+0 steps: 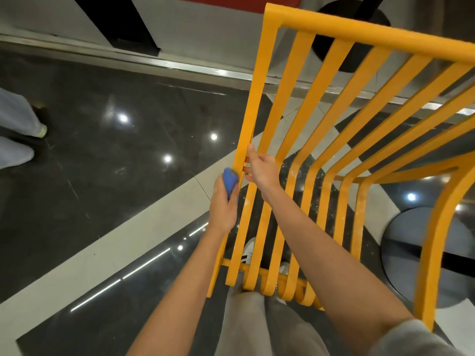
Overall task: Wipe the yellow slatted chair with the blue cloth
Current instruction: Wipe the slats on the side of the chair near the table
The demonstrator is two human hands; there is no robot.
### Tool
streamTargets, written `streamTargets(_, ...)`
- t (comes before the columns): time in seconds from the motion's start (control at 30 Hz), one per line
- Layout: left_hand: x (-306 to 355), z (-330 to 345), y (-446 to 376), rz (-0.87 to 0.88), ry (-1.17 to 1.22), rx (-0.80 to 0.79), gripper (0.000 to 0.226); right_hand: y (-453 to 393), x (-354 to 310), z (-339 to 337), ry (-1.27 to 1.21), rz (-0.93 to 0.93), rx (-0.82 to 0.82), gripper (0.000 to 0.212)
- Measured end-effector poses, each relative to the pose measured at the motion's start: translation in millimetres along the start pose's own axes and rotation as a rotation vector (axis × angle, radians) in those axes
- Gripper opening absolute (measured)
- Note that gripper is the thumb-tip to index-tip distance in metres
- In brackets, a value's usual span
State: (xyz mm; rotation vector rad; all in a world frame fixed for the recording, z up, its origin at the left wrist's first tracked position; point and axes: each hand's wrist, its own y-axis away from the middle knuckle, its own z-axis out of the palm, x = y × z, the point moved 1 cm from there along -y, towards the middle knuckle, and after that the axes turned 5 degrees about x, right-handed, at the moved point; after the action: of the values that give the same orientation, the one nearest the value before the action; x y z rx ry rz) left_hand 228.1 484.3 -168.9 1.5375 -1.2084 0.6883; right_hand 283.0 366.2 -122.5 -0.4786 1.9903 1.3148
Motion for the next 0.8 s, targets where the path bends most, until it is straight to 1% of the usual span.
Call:
streamTargets(0.07, 16, 10, -25, 0.049, -0.014, 0.001, 0.029, 2, 7, 0, -0.044, 0.011, -0.026, 0.053)
streamTargets(0.1, 20, 13, -27, 0.081, -0.027, 0.005, 0.032, 5, 11, -1, -0.110, 0.033, -0.058, 0.048)
streamTargets(0.13, 21, 13, -22, 0.114, -0.047, 0.014, 0.035, 6, 15, -3, -0.177, 0.056, -0.091, 0.044)
streamTargets(0.2, 12, 5, 6, 0.142, -0.099, 0.029, 0.039, 7, 21, -4, -0.272, 0.089, -0.145, 0.043)
streamTargets(0.37, -28, -22, 81, 0.055, -0.214, 0.047, 0.046, 15, 29, -5, -0.309, 0.076, -0.219, 0.052)
streamTargets(0.47, -39, -31, 105, 0.046, -0.219, 0.046, 0.048, 24, 37, -3, -0.320, 0.061, -0.232, 0.052)
streamTargets(0.53, -46, -37, 117, 0.013, -0.204, 0.029, 0.047, 35, 48, -3, -0.299, 0.090, -0.235, 0.050)
streamTargets(0.6, -51, -44, 129, -0.064, -0.138, 0.032, 0.043, 51, 65, -5, -0.244, 0.134, -0.210, 0.047)
streamTargets(0.63, -51, -48, 134, -0.130, -0.071, 0.053, 0.043, 60, 74, -6, -0.206, 0.149, -0.182, 0.044)
streamTargets(0.7, -43, -58, 142, -0.265, 0.119, 0.113, 0.044, 80, 94, -10, -0.133, 0.148, -0.107, 0.035)
streamTargets(0.73, -34, -63, 144, -0.301, 0.211, 0.138, 0.043, 90, 101, -14, -0.095, 0.133, -0.087, 0.031)
streamTargets(0.8, -18, -70, 142, -0.341, 0.357, 0.148, 0.042, 106, 108, -19, -0.031, 0.081, -0.120, 0.024)
